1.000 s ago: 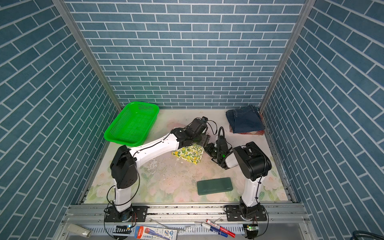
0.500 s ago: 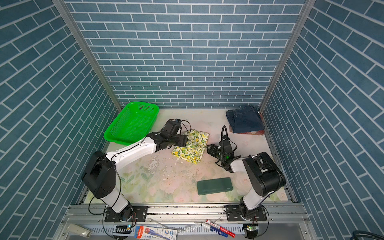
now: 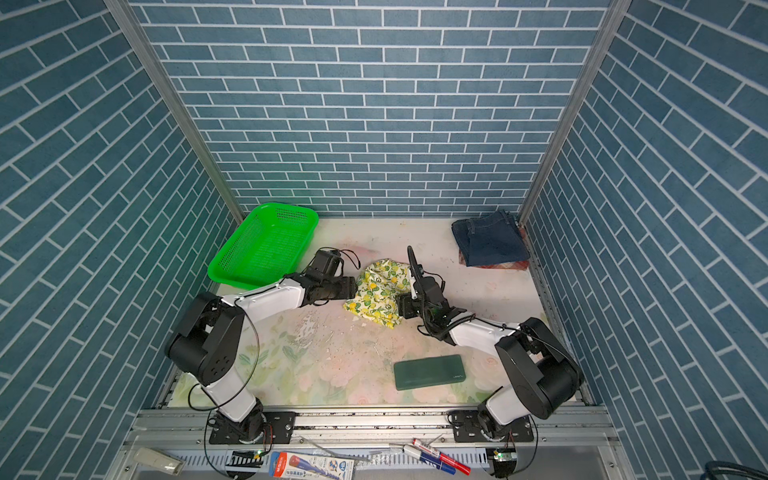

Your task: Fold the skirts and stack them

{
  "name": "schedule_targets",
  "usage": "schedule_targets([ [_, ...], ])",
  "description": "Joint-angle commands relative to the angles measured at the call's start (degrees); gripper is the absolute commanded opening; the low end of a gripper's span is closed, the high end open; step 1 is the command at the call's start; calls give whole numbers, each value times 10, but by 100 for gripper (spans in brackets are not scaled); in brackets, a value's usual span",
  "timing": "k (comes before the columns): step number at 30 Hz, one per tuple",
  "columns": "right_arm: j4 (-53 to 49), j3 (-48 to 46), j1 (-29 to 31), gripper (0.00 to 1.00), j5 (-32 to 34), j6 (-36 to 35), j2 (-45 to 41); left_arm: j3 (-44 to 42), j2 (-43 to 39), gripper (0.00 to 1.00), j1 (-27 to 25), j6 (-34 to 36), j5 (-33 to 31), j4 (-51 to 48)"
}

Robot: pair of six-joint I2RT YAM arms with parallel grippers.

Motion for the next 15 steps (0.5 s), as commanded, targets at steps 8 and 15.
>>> schedule_targets([
  [8, -68, 108, 36, 70, 16, -101, 65, -24, 57, 65, 11, -2, 71, 91],
  [15, -96, 180, 43, 70, 24, -117, 126, -48, 72, 8, 15, -33, 121, 158],
])
